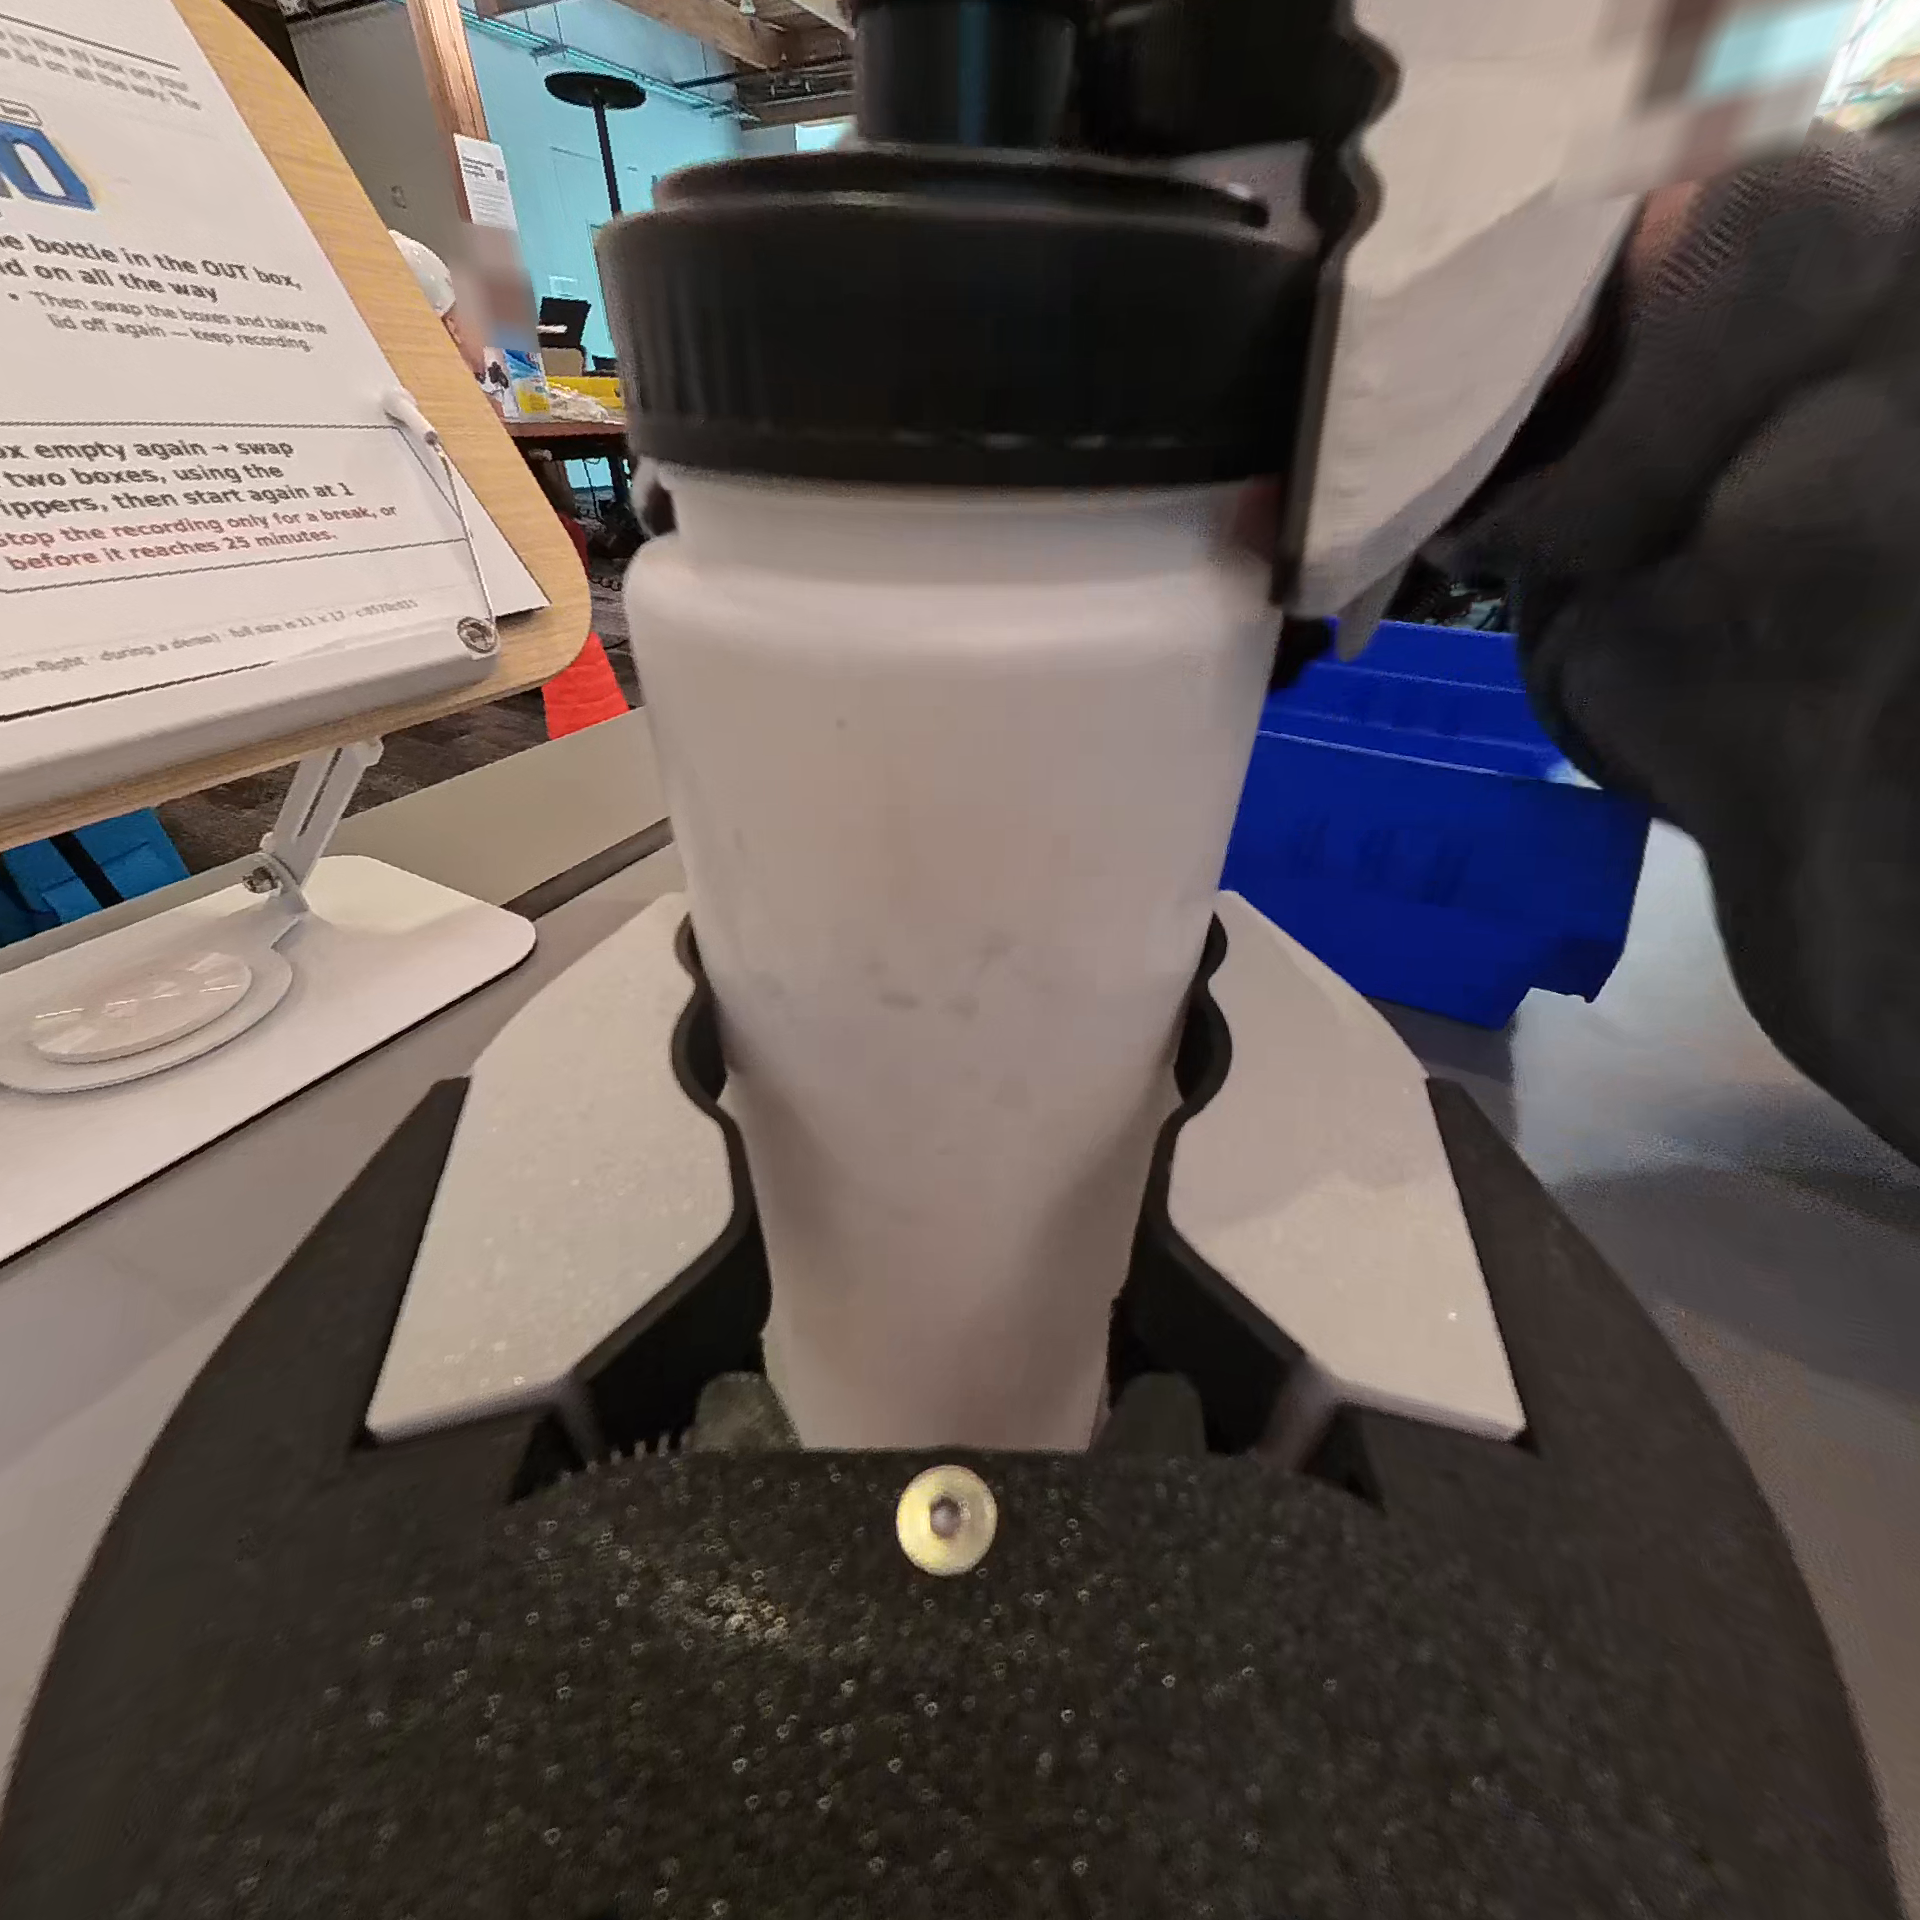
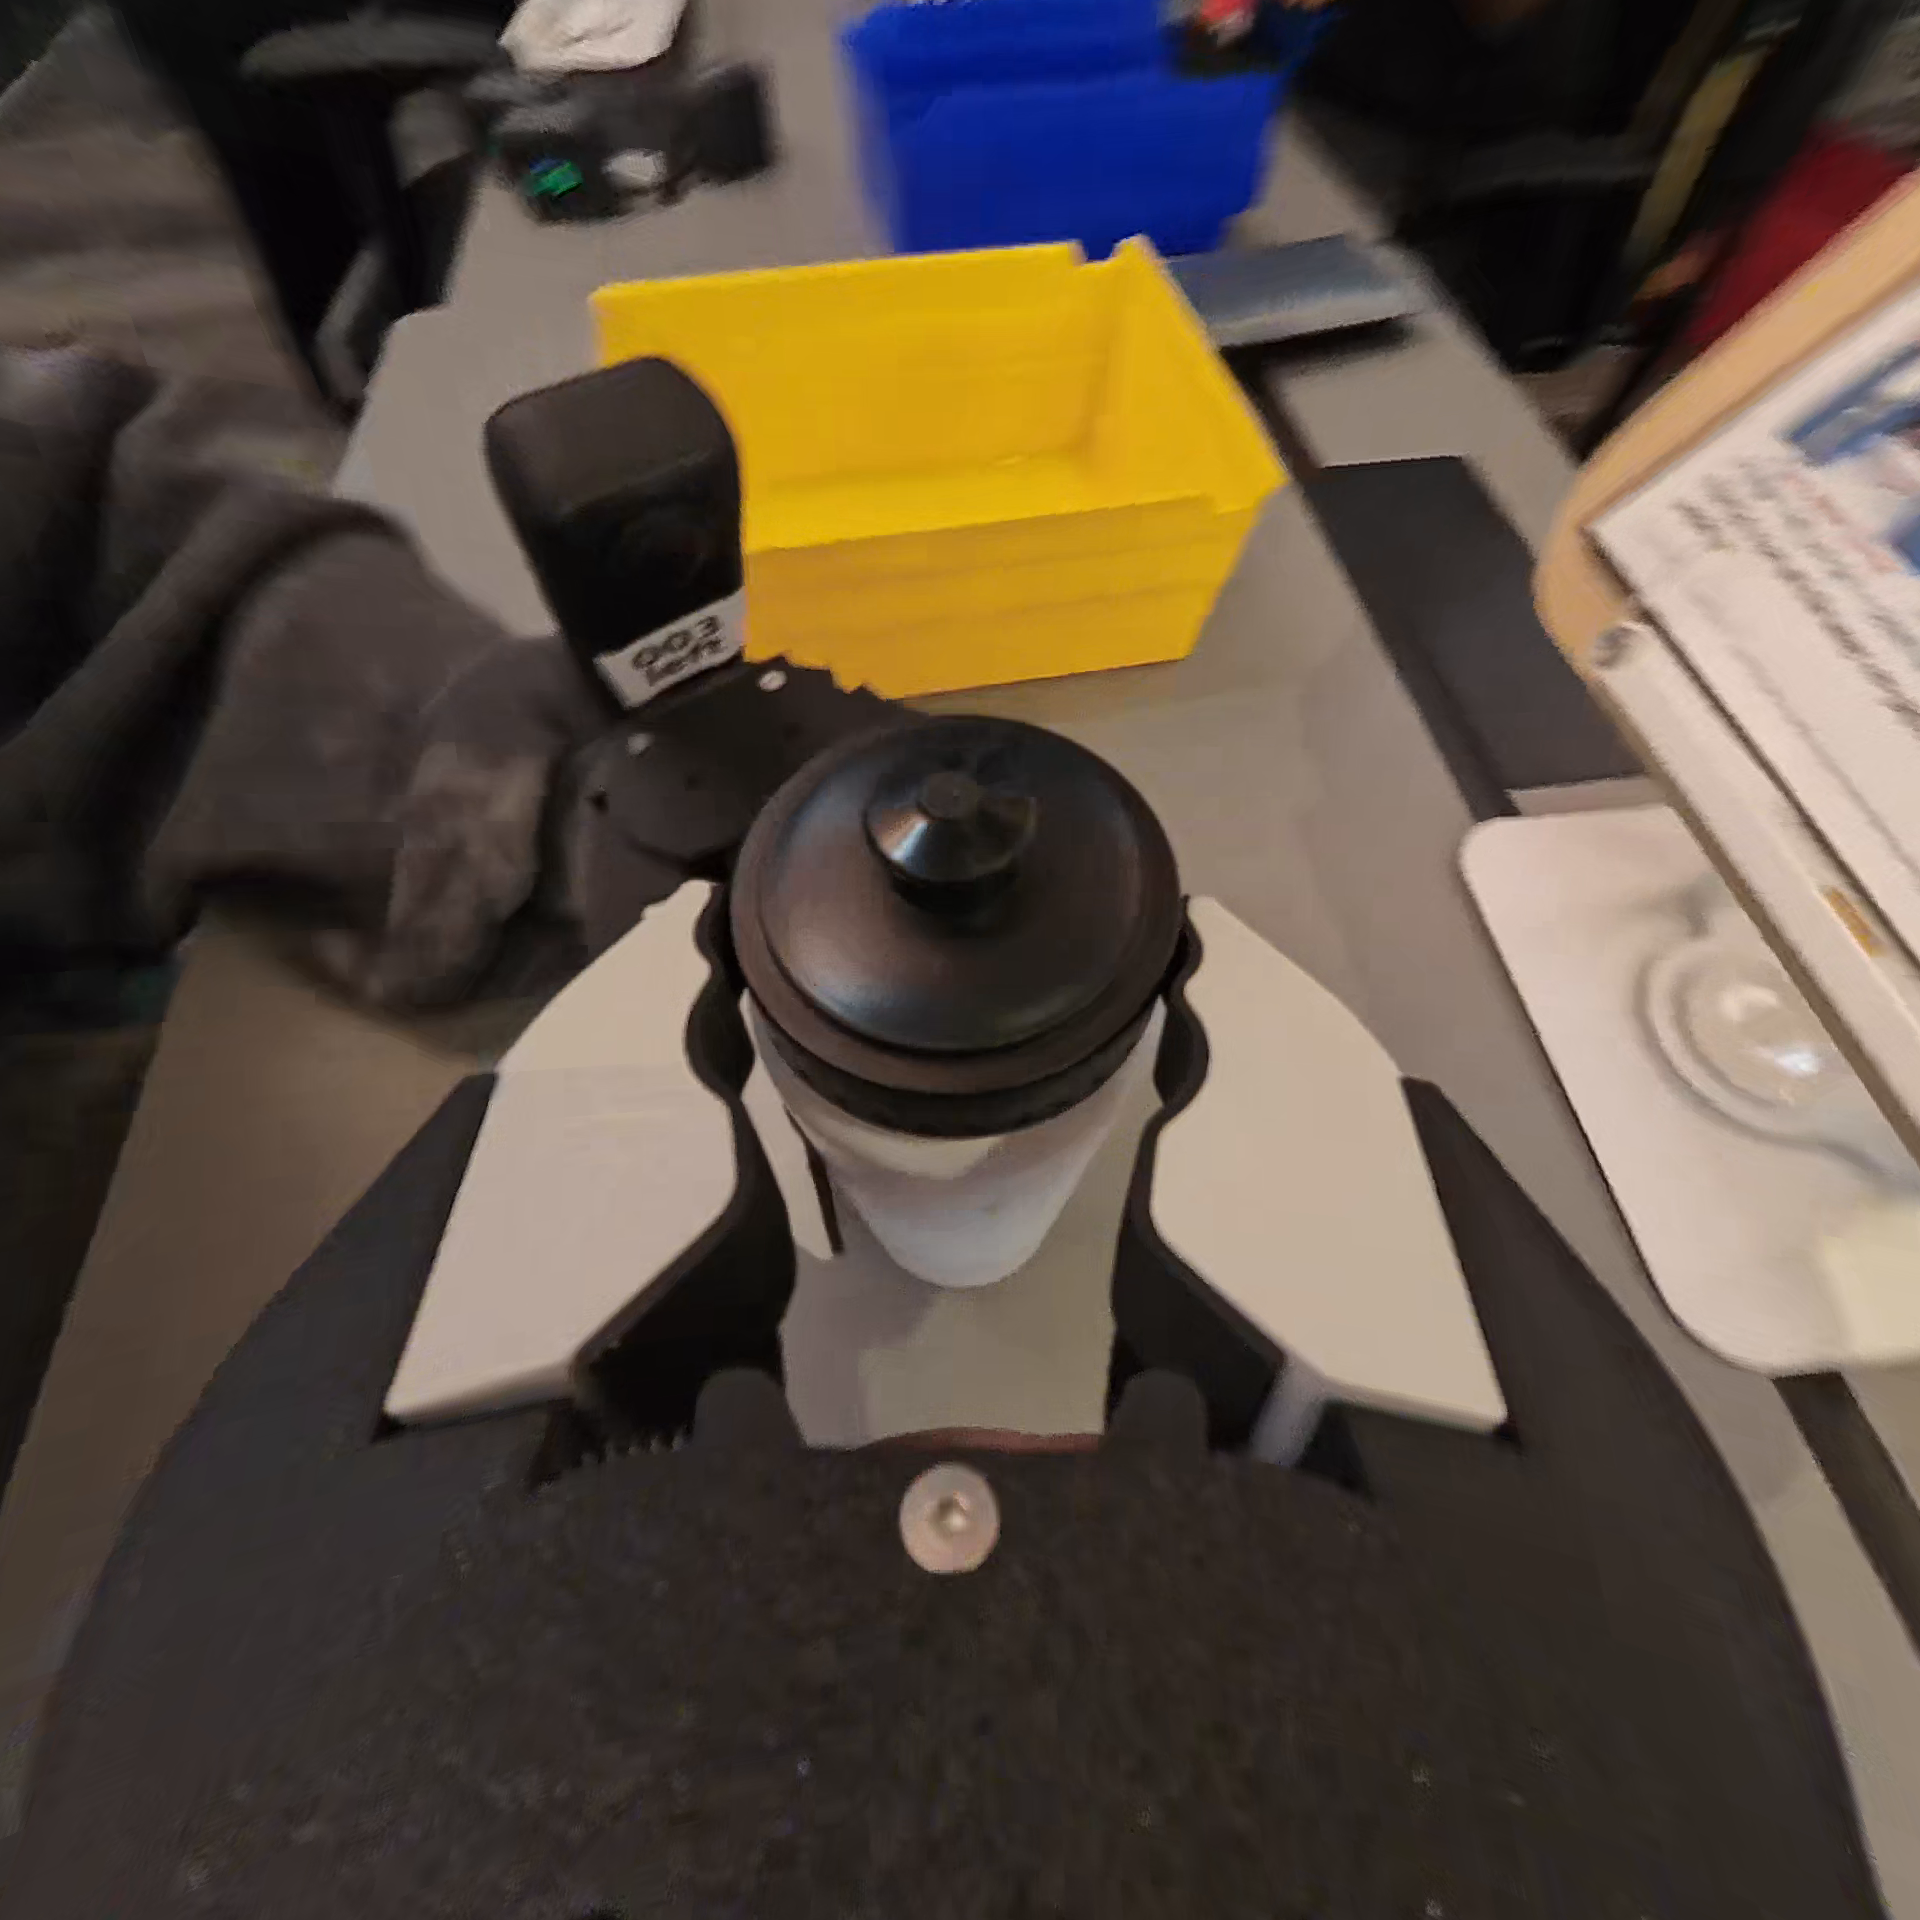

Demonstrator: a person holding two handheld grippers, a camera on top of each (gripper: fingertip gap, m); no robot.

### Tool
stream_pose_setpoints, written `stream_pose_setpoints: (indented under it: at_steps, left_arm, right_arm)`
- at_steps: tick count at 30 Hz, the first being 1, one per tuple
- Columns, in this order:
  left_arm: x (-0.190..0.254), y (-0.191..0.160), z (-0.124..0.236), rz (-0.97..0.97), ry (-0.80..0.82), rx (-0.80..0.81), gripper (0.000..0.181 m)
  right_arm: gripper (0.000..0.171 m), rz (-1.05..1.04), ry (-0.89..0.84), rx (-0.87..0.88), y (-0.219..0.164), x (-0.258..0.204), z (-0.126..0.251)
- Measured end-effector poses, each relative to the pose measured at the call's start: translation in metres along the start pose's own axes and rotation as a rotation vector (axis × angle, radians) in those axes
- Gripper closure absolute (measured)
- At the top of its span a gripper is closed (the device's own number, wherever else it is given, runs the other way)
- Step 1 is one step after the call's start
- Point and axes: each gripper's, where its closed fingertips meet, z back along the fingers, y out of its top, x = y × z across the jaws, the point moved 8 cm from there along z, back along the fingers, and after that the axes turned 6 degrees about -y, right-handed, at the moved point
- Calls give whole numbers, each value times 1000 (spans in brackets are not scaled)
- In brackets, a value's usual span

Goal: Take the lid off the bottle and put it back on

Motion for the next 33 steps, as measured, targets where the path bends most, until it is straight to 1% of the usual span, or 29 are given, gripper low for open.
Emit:
stream_pose_setpoints:
  at_steps: [2, 4, 6, 8, 9, 10, 12, 13, 15, 17, 21, 24, 26, 27, 28, 29, 31, 33]
  left_arm:
    - [0, 0, 0, 1, -3, 0, 95]
    - [0, 0, 0, 2, -4, 0, 95]
    - [0, 0, 0, 3, -7, 1, 95]
    - [0, 0, 0, 6, -10, 1, 95]
    - [0, 0, 0, 6, -10, 1, 95]
    - [0, 0, 0, 7, -10, 1, 95]
    - [0, -1, 0, 8, -10, 1, 95]
    - [0, -1, 0, 9, -10, 1, 95]
    - [0, -1, 0, 10, -9, 0, 95]
    - [0, -1, 0, 10, -7, 0, 95]
    - [0, -1, 0, 12, -4, -1, 95]
    - [0, -1, 0, 12, -2, -3, 95]
    - [0, -1, 0, 11, 2, -5, 95]
    - [1, -1, 1, 10, 4, -6, 95]
    - [0, -1, 1, 10, 7, -7, 95]
    - [0, -1, 1, 14, 13, -6, 95]
    - [-2, -1, 2, 19, 12, -5, 95]
    - [-2, -1, 2, 21, 12, -5, 95]
  right_arm:
    - [94, 64, 148, -40, 2, 9, -1]
    - [94, 102, 251, -85, 5, 15, -2]
    - [94, 121, 285, -114, 8, 16, -3]
    - [93, 89, 256, -112, 9, 14, -2]
    - [84, 58, 232, -98, 9, 11, 1]
    - [72, 33, 184, -78, 10, 7, 4]
    - [72, -1, 29, 3, 9, -1, 13]
    - [71, -18, -71, 77, 10, -7, 17]
    - [79, -83, -262, 233, 8, -24, 24]
    - [79, -192, -481, 350, 1, -41, 25]
    - [79, -352, -746, 463, -16, -74, 12]
    - [78, -330, -893, 451, -16, -76, -6]
    - [78, -332, -964, 452, -13, -69, -13]
    - [82, -333, -982, 457, -11, -65, -16]
    - [90, -334, -981, 440, -11, -61, -20]
    - [98, -328, -964, 420, -10, -58, -22]
    - [98, -299, -925, 379, -9, -55, -21]
    - [99, -276, -806, 357, -9, -49, -16]
